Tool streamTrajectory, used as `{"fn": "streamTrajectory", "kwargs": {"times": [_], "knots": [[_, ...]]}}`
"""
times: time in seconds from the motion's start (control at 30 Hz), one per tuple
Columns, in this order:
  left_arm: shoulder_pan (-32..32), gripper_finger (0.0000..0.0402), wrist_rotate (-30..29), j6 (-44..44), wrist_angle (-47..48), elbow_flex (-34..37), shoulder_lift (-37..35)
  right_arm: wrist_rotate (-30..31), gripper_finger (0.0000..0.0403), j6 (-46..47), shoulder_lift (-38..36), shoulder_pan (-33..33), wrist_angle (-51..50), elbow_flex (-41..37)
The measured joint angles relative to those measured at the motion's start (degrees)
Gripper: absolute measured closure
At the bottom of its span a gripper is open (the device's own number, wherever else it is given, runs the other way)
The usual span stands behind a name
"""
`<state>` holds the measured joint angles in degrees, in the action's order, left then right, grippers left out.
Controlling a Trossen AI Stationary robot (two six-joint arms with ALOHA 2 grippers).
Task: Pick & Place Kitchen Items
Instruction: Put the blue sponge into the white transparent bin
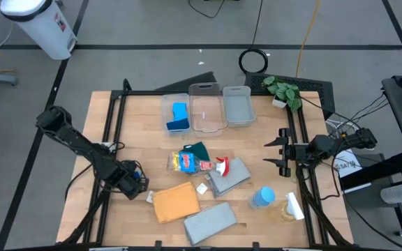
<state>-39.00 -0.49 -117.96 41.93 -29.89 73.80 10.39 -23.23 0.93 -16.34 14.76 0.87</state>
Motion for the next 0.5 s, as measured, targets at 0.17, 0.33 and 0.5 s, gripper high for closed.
{"fn": "streamTrajectory", "kwargs": {"times": [0.17, 0.33, 0.5], "knots": [[0.0, 0.0344, -0.2, 1.1, 0.4, 0.0, 0.0, 0.0, 0.0196, 0.0, 0.0, 0.0, 0.0, 0.0], [0.0, 0.0392, -0.4, 3.5, 0.5, 0.0, 0.0, 0.0, 0.0197, 0.0, 0.0, 0.0, 0.0, 0.0], [0.0, 0.0381, -0.6, 3.5, 0.6, 0.0, 0.0, 0.0, 0.0198, 0.0, 0.0, 0.0, 0.0, 0.0]]}}
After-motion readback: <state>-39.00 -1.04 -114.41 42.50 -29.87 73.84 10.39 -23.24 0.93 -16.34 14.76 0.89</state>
